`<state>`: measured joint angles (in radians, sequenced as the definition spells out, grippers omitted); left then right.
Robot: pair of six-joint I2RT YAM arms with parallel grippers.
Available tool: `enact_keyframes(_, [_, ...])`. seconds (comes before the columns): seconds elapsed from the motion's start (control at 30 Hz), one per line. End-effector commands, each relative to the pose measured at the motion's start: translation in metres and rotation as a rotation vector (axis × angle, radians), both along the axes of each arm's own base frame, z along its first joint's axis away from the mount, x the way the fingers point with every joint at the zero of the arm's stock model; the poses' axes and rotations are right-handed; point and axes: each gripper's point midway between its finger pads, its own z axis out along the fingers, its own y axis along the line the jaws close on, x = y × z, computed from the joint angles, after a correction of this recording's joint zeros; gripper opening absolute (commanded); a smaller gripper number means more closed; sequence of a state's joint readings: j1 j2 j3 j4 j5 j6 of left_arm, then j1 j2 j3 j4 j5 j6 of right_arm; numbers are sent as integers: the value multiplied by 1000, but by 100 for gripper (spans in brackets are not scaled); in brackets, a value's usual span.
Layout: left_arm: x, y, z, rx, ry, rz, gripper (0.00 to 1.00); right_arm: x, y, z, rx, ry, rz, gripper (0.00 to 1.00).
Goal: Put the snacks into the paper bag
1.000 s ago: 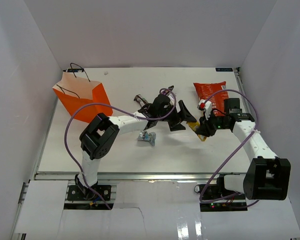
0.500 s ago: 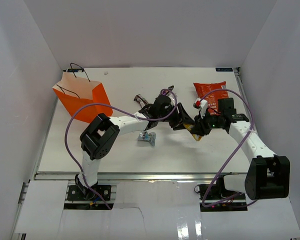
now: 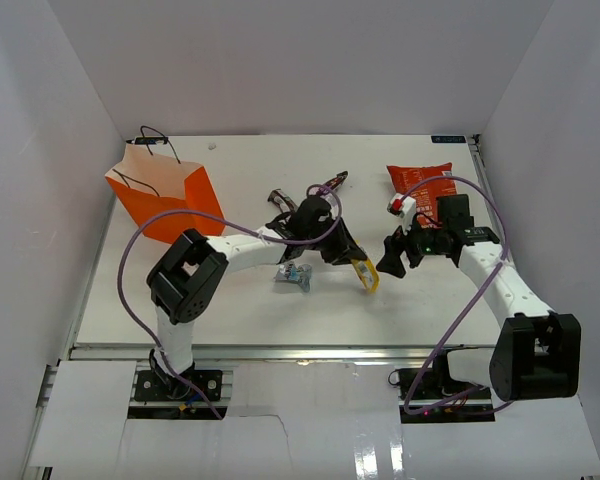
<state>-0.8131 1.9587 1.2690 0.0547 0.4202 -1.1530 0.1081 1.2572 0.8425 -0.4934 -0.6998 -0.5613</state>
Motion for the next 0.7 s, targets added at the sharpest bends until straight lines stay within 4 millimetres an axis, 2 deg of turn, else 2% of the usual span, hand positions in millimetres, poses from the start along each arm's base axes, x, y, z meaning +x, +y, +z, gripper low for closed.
enact_keyframes(0.0, [22, 48, 42, 71, -127, 94, 22, 3, 7, 41, 24, -121, 62, 84])
enact_keyframes(0.03, [32, 64, 47, 93, -147, 125, 21, 3, 7, 46, 25, -134, 70, 84])
enact_keyframes(0.1, [32, 91, 73, 131, -222, 146, 21, 0, 8, 58, 24, -171, 95, 84])
enact_keyframes(0.13, [43, 109, 85, 149, -258, 196, 21, -1, 8, 60, 25, -175, 100, 84])
enact_keyframes(0.17, [45, 120, 98, 163, -303, 204, 21, -1, 8, 61, 28, -180, 102, 85])
enact_keyframes(0.2, [42, 137, 127, 167, -341, 232, 21, -3, 9, 61, 31, -180, 106, 85])
enact_keyframes(0.23, [53, 158, 141, 204, -380, 303, 21, -4, 9, 61, 32, -180, 108, 85])
enact_keyframes(0.27, [56, 174, 155, 232, -410, 344, 21, -4, 9, 59, 32, -175, 107, 85])
enact_keyframes(0.3, [53, 195, 158, 299, -410, 370, 21, -3, 9, 56, 31, -173, 108, 85])
enact_keyframes(0.33, [61, 222, 189, 300, -453, 452, 21, -4, 9, 52, 33, -162, 107, 85])
enact_keyframes(0.37, [63, 249, 187, 381, -438, 519, 21, -4, 9, 50, 32, -153, 105, 85])
enact_keyframes(0.4, [65, 268, 194, 415, -448, 555, 21, -4, 8, 48, 30, -148, 102, 84])
enact_keyframes(0.43, [73, 301, 211, 437, -463, 642, 21, -3, 8, 47, 29, -143, 99, 84])
enact_keyframes(0.5, [72, 335, 214, 509, -450, 697, 21, -2, 8, 45, 27, -138, 96, 84])
enact_keyframes(0.53, [77, 358, 228, 516, -462, 760, 21, -1, 8, 44, 25, -140, 96, 84])
enact_keyframes(0.67, [80, 392, 250, 578, -475, 821, 21, 1, 7, 42, 15, -139, 94, 84])
